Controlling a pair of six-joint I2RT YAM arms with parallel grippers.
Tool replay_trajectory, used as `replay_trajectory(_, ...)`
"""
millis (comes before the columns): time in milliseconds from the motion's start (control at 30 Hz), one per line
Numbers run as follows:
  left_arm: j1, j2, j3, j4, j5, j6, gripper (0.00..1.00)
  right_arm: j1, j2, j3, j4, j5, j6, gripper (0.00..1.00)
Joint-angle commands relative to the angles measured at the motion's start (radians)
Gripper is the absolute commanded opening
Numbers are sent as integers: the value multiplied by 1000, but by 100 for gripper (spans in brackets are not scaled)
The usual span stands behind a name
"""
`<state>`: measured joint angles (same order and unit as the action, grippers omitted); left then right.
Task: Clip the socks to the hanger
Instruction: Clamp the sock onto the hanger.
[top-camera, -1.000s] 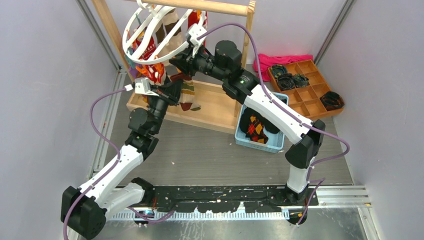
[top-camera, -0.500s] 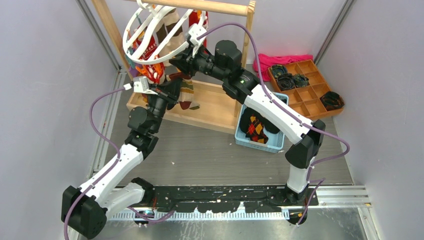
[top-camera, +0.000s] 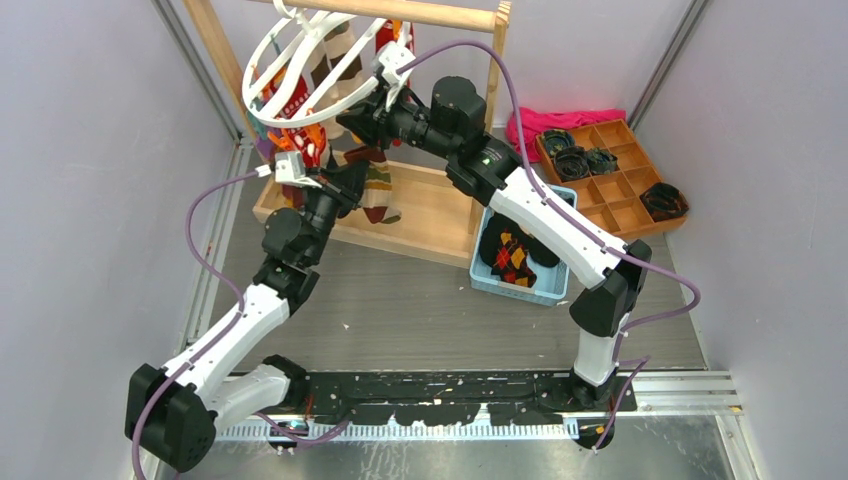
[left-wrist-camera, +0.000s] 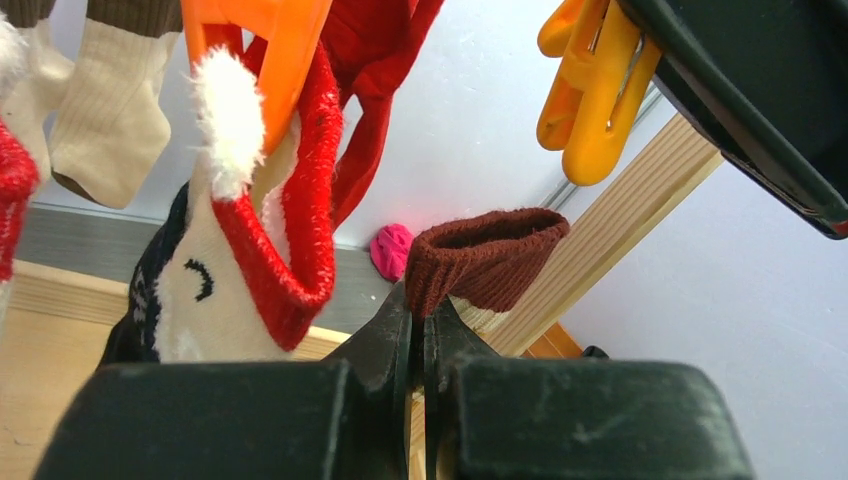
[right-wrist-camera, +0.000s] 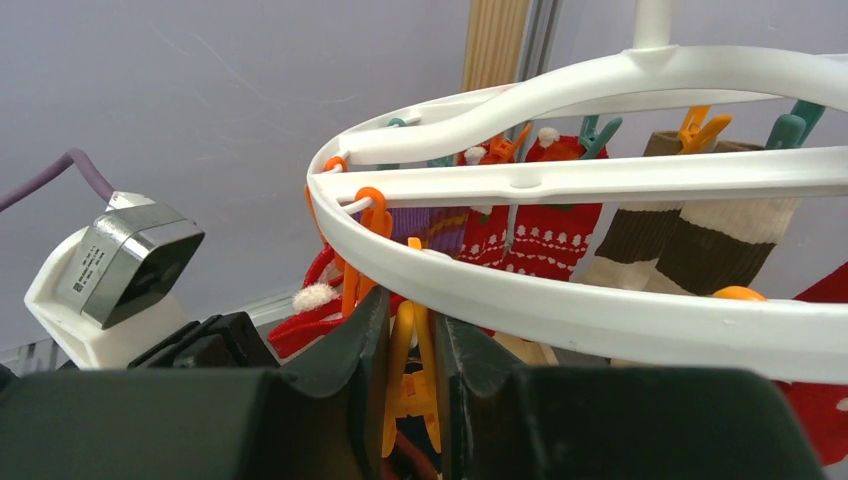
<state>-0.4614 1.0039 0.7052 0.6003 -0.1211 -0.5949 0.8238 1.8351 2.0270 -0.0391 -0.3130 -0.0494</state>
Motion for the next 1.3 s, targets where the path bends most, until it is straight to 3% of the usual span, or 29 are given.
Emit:
replay_trajectory(0,7,-6,65,21,19,-12,0,15,-2,35,-3,-41,11,1)
replay_trajectory(733,23,-17,114,-16,22,-69,0,15,-6,18,-18,-49,7,1)
replay_trajectory(1267,66,-39,120,10,101,-186,0,14,-11,9,-31,-48,-18,1)
